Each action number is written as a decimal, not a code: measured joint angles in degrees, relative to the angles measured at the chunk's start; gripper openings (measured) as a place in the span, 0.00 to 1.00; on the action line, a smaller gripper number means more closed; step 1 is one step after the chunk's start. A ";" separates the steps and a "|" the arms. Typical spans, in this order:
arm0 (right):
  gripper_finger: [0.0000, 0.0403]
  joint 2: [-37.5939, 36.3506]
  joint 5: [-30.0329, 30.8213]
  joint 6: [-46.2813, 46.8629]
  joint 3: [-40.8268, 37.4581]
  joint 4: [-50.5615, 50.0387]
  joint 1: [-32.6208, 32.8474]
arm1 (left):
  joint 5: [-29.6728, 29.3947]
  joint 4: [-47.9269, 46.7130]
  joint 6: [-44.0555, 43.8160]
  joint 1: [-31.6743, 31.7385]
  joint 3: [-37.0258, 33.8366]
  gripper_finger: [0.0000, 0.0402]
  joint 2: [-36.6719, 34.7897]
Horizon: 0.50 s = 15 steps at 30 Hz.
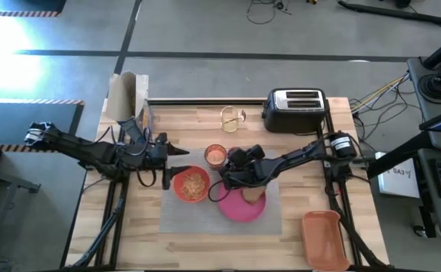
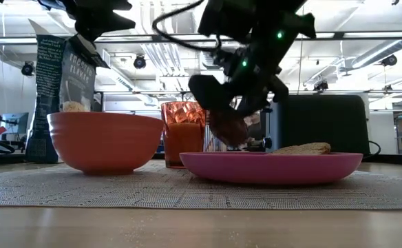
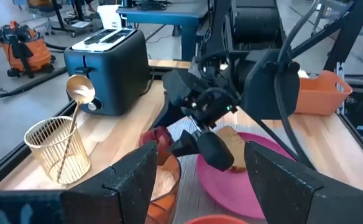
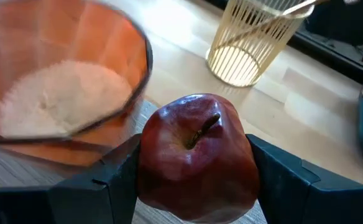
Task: Arrange a breakfast setting
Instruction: Put the red apple from the orange bin on the gray placemat
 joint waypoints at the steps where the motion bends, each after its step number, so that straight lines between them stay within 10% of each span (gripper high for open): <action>1: 0.59 0.27 -0.20 0.00 0.00 -0.04 -0.11 | -0.02 -0.53 0.02 0.00 0.02 0.56 -0.22; 15: 0.60 0.03 -4.21 0.01 -0.08 0.36 -0.12 | -0.06 -1.91 0.02 0.00 0.01 0.56 -0.57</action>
